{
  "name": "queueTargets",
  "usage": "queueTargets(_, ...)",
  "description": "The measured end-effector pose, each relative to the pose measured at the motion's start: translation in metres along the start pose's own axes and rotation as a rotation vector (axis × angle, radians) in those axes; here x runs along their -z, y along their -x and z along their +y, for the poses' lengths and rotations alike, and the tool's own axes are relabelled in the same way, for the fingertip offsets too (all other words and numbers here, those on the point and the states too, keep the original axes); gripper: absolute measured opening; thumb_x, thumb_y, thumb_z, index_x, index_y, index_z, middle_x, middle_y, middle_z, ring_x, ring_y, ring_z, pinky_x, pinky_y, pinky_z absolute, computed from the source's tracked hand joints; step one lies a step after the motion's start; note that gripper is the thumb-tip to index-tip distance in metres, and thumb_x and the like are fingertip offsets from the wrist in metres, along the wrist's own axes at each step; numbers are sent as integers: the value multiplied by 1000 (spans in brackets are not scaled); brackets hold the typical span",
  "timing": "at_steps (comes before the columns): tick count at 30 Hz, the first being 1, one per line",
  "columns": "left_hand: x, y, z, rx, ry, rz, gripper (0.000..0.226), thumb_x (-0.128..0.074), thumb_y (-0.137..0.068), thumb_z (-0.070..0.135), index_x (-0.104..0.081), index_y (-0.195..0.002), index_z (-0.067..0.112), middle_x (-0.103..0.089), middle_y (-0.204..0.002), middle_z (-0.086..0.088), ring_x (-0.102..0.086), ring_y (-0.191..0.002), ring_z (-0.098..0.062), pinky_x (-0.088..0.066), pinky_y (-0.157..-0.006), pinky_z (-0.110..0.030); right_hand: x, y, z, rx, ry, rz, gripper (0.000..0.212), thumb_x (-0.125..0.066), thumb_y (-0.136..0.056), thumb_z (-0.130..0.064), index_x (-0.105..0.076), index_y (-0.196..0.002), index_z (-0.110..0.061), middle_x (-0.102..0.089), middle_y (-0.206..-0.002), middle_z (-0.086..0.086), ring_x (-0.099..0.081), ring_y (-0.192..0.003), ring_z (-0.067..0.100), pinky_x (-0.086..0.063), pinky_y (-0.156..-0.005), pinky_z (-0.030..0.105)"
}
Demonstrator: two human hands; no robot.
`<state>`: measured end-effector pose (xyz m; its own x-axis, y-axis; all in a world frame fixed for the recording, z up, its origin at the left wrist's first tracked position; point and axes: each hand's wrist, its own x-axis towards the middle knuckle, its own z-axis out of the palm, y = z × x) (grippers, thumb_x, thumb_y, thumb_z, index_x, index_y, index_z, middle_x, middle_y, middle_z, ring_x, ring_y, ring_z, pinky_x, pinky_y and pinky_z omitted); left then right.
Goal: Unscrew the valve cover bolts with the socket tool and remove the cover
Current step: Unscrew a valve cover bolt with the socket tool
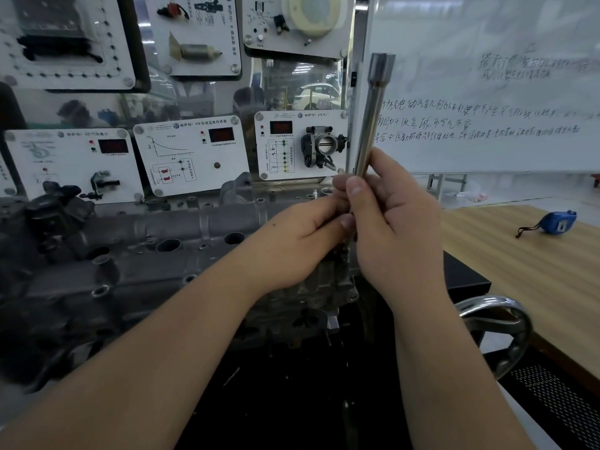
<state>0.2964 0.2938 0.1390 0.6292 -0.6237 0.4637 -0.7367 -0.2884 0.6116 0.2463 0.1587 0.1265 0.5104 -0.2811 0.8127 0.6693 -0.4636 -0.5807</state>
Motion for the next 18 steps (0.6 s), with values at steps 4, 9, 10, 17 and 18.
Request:
queueTargets(4, 0, 0, 0, -8, -51, 9, 21, -52, -106, 30, -67, -117, 20, -74, -105, 1, -70, -99, -18, -56, -89, -49, -1, 1, 1, 5, -51, -6, 41, -54, -99, -27, -52, -140, -32, -75, -104, -20, -70, -100, 0, -58, -79, 24)
queueTargets(9, -1, -1, 2, -12, -24, 16, 24, -55, -102, 34, -62, -125, 29, -73, -109, 5, -71, -98, -18, -57, -87, -48, -5, 2, -1, 53, 54, 61, 12, -62, -98, -29, -69, -108, -30, -71, -90, -14, -68, -88, 5, -53, -76, 18)
queueTargets(10, -2, -1, 2, -5, -23, 16, 24, -55, -103, 35, -63, -124, 28, -73, -108, 4, -71, -97, -17, -56, -86, -47, -5, 2, 0, 57, 93, 78, 15, -61, -98, -28, -71, -108, -22, -69, -88, -14, -66, -87, 4, -48, -75, 14)
queueTargets(17, 0, 2, 4, -14, 4, 12, 24, -48, -108, 28, -66, -121, 19, -75, -106, 3, -70, -99, -12, -54, -88, -38, -8, 3, -2, 35, 21, 19, 34, -52, -101, -27, -57, -135, -29, -75, -103, -17, -67, -104, -3, -51, -88, 14)
queueTargets(18, 0, 2, 3, -18, 9, 10, 22, -48, -108, 26, -66, -119, 18, -75, -105, 3, -70, -98, -12, -54, -87, -38, -9, 4, -2, 43, 13, 23, 34, -52, -101, -26, -50, -133, -38, -74, -101, -21, -67, -103, -5, -49, -85, 10)
